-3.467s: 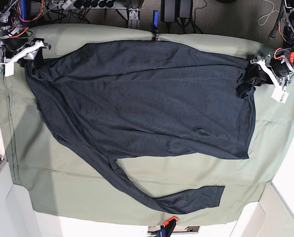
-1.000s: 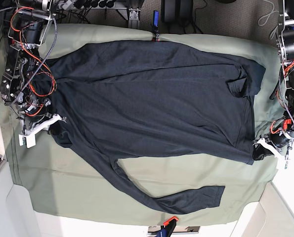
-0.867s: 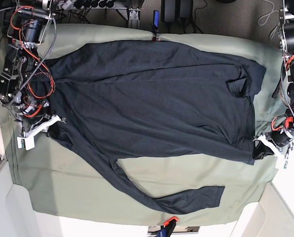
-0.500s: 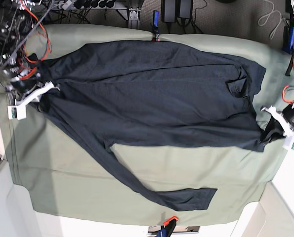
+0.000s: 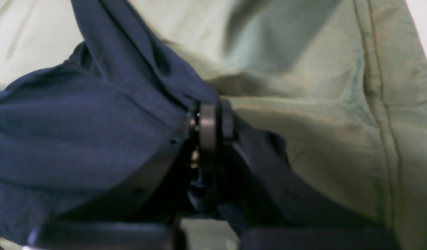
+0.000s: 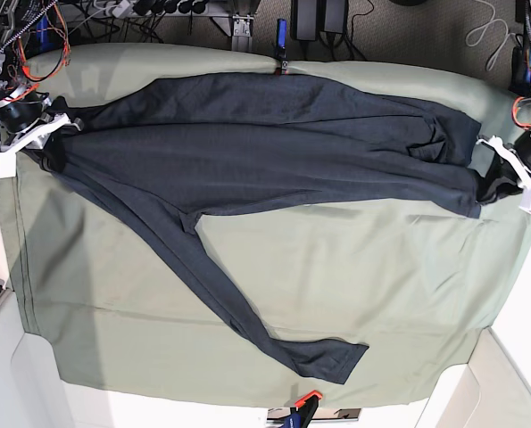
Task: Fold the T-shirt properly
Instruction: 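Fold the hem over the body with both grippers toward the collar, then grasp the sleeve near the right gripper and lay it across the body, then grasp the long sleeve with the left gripper and fold it onto the body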
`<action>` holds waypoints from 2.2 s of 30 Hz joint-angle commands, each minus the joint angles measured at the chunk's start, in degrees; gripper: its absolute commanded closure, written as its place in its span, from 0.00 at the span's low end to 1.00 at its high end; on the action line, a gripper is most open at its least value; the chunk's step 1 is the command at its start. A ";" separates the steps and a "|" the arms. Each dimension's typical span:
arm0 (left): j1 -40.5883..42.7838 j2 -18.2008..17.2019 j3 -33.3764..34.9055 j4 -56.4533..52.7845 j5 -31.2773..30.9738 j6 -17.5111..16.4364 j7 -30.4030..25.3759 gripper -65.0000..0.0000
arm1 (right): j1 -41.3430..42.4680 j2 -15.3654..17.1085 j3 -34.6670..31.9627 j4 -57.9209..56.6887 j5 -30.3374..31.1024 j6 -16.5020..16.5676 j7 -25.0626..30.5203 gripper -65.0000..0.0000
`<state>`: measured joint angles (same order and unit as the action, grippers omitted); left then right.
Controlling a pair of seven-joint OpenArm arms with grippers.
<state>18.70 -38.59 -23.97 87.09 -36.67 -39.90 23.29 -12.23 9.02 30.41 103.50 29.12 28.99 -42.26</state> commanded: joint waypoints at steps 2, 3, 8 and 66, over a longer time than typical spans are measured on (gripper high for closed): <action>-0.28 -0.44 -0.59 0.81 -0.83 -0.10 -0.90 0.98 | 0.26 0.63 0.33 1.03 0.90 0.20 1.22 1.00; -0.28 -0.07 -0.59 0.81 -0.85 -0.10 -0.98 0.89 | 0.26 0.63 0.33 0.96 0.87 -0.15 1.20 0.88; -0.48 0.46 -0.61 0.81 -0.85 -0.10 -1.18 0.50 | 0.50 0.68 0.35 0.92 1.95 -0.76 2.60 0.49; -0.46 0.52 -5.84 2.62 -19.37 -0.10 9.79 0.50 | -0.87 -7.76 -40.61 13.11 -16.04 -4.57 4.72 1.00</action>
<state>18.61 -36.80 -29.21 88.47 -54.43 -39.79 34.50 -13.32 1.41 -10.17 115.61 12.38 24.38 -38.87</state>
